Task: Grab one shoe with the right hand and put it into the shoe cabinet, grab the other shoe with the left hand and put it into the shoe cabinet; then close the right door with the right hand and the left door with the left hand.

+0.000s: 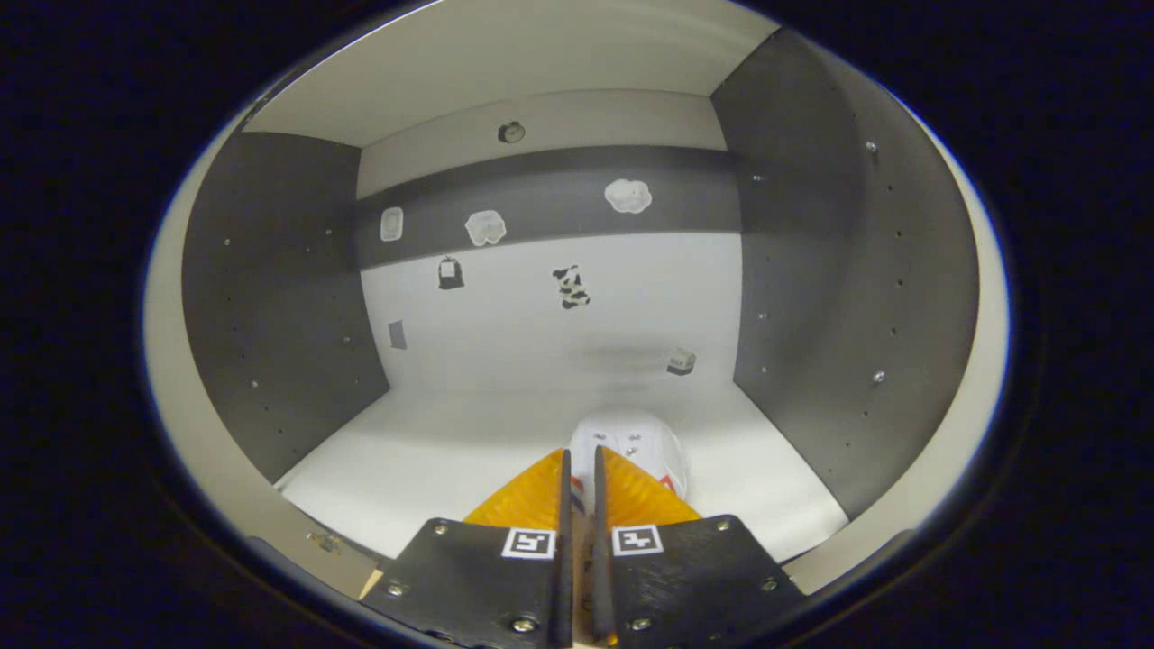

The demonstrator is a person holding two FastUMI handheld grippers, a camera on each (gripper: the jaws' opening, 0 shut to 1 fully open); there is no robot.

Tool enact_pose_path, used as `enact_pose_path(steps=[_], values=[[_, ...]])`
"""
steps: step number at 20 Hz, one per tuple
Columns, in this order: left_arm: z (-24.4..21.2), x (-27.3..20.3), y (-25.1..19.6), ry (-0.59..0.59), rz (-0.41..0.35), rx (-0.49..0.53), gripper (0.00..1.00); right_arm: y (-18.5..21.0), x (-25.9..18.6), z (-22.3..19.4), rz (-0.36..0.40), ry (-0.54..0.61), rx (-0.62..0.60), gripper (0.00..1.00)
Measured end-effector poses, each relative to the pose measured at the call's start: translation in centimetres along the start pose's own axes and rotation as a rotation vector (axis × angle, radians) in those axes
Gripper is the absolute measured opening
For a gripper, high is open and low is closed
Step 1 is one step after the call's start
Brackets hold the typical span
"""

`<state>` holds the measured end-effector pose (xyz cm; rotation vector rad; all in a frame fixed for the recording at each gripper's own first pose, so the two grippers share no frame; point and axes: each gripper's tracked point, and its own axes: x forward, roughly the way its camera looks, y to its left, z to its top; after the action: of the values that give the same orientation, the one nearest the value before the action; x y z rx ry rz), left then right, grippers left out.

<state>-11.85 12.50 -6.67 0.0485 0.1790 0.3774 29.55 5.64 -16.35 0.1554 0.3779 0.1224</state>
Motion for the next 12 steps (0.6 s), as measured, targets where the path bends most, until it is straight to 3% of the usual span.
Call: enact_pose_path(steps=[5, 12], values=[[-2.5, -0.1, -2.1, 0.051, -0.057, -0.001, 0.96, -0.1, -3.9, 3.0, 0.02, -0.079, -0.015, 0.09], [-8.8, -0.5, -8.1, 0.205, -0.249, 0.021, 0.97, 0.9, -12.8, 6.7, 0.065, -0.218, -0.044, 0.09]])
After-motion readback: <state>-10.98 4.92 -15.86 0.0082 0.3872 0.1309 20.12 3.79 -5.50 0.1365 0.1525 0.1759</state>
